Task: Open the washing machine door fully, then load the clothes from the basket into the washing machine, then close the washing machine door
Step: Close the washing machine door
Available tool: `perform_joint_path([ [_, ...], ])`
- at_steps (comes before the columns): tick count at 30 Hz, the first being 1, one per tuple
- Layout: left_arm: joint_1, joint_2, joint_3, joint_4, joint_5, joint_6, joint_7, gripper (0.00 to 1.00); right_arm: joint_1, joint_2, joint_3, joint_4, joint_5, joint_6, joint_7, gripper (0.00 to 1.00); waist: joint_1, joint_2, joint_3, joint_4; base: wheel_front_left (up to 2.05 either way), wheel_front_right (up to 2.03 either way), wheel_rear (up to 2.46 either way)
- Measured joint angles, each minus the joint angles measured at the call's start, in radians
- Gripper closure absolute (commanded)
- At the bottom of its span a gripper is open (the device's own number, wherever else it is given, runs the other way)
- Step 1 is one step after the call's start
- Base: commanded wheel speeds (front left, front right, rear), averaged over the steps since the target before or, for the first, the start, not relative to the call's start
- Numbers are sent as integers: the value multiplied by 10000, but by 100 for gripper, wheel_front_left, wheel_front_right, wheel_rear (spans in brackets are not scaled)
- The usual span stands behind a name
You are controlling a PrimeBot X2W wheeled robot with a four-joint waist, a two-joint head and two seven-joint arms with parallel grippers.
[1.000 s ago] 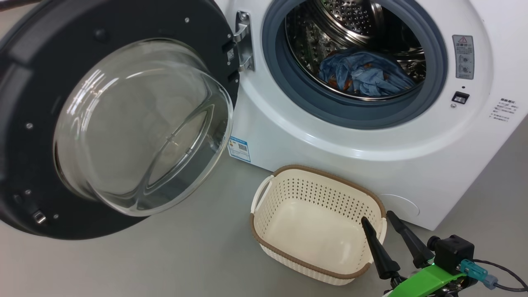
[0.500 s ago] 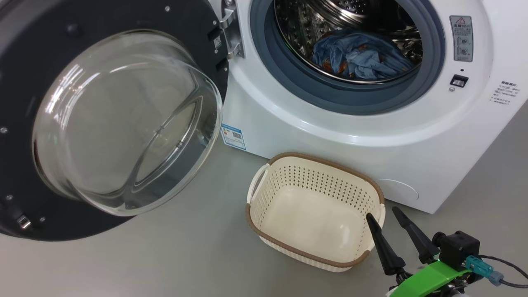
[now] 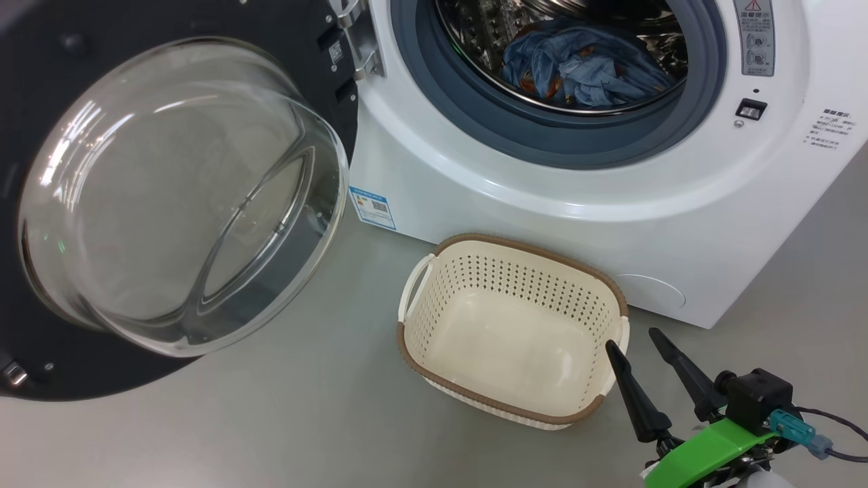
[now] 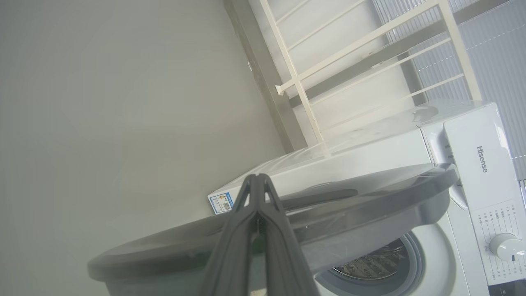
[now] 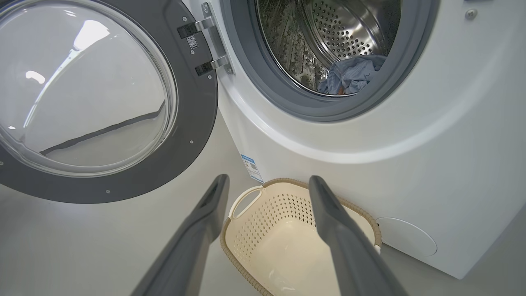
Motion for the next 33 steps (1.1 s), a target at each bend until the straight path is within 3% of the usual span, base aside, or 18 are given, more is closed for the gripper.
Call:
perform_joint_path([
  [15,56,-347,-194,-330,-198,2,1277,100,-113,0,-17,21,-27,0,0,0,0,0,-138,154,0,0,0],
  [33,1157,-777,-334,-2880,-640,4,3513,100,93,201,-59,75,-25,0,0,0,0,0,-786,319,0,0,0],
])
